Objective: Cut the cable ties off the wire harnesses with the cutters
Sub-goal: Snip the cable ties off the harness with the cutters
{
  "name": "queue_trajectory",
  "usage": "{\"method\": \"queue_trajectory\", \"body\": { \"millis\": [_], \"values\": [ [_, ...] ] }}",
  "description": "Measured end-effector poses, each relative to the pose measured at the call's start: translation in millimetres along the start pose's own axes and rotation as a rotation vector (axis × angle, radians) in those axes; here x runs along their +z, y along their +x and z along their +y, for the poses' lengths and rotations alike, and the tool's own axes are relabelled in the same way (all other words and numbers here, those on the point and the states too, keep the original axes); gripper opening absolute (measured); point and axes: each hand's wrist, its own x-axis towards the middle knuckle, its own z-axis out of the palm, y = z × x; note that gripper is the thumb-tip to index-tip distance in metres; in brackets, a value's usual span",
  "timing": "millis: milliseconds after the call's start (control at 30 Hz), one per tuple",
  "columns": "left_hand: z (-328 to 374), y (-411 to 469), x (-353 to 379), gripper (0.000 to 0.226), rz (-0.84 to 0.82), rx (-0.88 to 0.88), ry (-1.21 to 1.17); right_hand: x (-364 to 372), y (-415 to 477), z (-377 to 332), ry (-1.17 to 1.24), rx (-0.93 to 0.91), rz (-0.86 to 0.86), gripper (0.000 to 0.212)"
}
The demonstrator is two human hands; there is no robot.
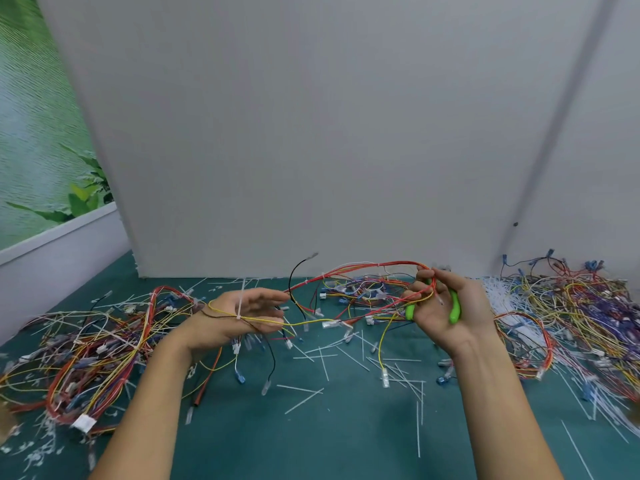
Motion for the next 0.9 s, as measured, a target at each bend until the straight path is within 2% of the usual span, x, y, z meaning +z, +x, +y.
{"method": "queue_trajectory", "body": {
  "millis": [100, 267, 400, 500, 633, 767, 900],
  "values": [
    [-0.2, -3.9, -3.8, 0.058, -0.083, -0.004, -0.053, -3.7, 2.6, 0.8, 0.047, 0.026, 0.031, 0.014],
    [-5.9, -6.6, -16.0, 0.062, -0.233, 0.030, -0.207, -2.0, 1.5, 1.7, 0.006, 0.025, 0.029, 0.011],
    [-7.4, -7.7, -22.1, 0.057, -0.246, 0.131, -0.397, -2.0, 1.5, 0.3, -0.046, 0.015, 0.082, 0.014],
    [-4.3, -4.7, -15.8, 0.045, -0.162, 0.203, -0.501, -2.6, 1.4, 0.5, -0.085, 0.014, 0.109, 0.016],
    [5.5, 3.4, -2.0, 0.033, 0.108, 0.166, -0.646, -0.7, 0.2, 2.4, -0.128, 0.023, 0.096, 0.012],
    [6.1, 11.2, 4.9, 0.024, 0.271, 0.098, -0.583, 2.3, -2.0, 5.0, -0.194, 0.029, 0.062, 0.023],
    [4.1, 13.7, 5.7, 0.021, 0.323, 0.108, -0.559, 5.9, -3.8, 9.4, -0.316, 0.046, 0.087, 0.014]
  ]
}}
